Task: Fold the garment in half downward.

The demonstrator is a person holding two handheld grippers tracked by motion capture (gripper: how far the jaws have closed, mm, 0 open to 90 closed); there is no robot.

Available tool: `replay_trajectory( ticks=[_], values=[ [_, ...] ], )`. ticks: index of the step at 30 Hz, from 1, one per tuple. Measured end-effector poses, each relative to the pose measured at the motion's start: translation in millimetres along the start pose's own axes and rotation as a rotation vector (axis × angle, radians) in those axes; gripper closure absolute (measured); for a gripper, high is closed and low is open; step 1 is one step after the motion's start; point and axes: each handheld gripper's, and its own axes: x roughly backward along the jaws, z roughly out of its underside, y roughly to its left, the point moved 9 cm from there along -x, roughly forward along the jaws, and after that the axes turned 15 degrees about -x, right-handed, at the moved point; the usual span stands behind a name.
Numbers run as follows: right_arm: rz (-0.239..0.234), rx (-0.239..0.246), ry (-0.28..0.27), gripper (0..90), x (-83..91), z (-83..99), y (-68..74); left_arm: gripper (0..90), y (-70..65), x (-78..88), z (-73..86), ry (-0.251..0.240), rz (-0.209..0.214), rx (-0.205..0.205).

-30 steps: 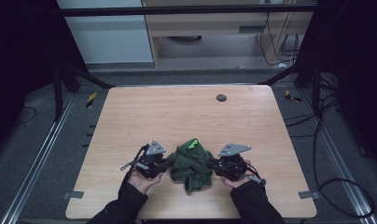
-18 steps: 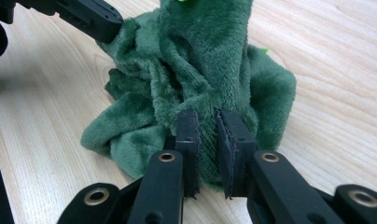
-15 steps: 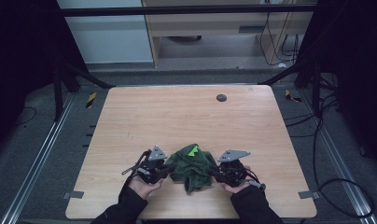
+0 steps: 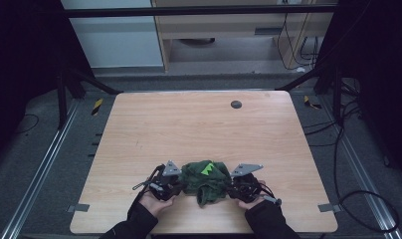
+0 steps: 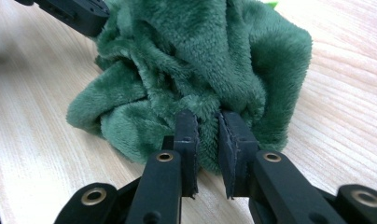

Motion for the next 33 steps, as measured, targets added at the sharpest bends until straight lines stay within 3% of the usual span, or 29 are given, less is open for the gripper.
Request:
replay_trajectory(
  ticks=[8,17,22,28,33],
  values=[
    [-0.009,-0.005,-0.017,74.8,5.0,-2.3,1.5,80.1,2.1,9.6,0.5,-0.014,-0.012,0.02],
    [-0.013,-0.033,-0.1,74.4,27.7,-12.0,-0.4,73.8,9.3,34.8,-2.9,-0.061,-0.033,0.04],
    [0.003,-0.041,-0.144,77.2,37.5,-24.0,-5.7,76.1,20.6,42.1,-6.4,-0.079,-0.058,0.055],
    [0.015,-0.067,-0.148,83.7,37.2,-31.3,-10.9,81.8,33.5,41.2,-8.0,-0.09,-0.101,0.094],
    [0.035,-0.075,-0.158,89.5,32.6,-42.2,-16.8,87.0,43.5,40.0,-14.3,-0.096,-0.152,0.085]
  ],
)
